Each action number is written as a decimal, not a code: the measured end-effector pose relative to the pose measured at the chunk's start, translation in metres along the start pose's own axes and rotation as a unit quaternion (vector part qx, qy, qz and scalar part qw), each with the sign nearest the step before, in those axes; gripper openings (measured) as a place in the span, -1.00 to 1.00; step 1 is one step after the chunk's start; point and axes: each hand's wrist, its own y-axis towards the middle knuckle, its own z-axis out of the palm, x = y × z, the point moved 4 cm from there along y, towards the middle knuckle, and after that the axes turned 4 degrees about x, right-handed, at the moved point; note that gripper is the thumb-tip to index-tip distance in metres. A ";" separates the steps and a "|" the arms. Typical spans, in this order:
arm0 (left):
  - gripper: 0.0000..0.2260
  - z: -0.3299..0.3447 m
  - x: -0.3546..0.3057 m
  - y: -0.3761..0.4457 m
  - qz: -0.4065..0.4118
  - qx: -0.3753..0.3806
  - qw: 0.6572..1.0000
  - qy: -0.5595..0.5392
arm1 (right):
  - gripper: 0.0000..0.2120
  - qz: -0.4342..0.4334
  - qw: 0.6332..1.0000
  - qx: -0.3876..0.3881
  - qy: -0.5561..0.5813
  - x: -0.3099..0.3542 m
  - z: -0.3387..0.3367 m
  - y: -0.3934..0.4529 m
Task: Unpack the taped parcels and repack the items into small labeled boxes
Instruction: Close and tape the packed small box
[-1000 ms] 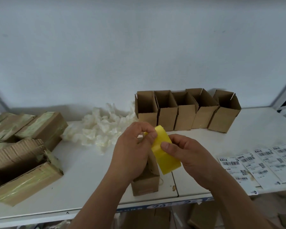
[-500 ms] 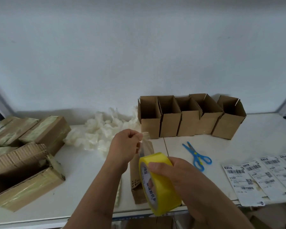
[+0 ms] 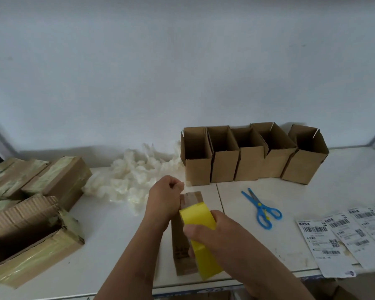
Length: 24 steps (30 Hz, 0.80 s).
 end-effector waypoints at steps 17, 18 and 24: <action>-0.89 0.002 -0.003 0.049 -0.079 0.092 0.992 0.031 | -0.55 -0.048 0.994 -0.087 0.034 0.001 0.002 0.024; -0.89 0.004 -0.001 0.050 -0.086 0.091 0.992 0.027 | -0.54 -0.048 0.994 -0.090 0.034 0.001 0.002 0.025; -0.80 0.009 0.000 0.064 -0.093 0.123 0.981 0.117 | -0.58 -0.046 0.993 -0.098 0.044 0.000 0.001 0.027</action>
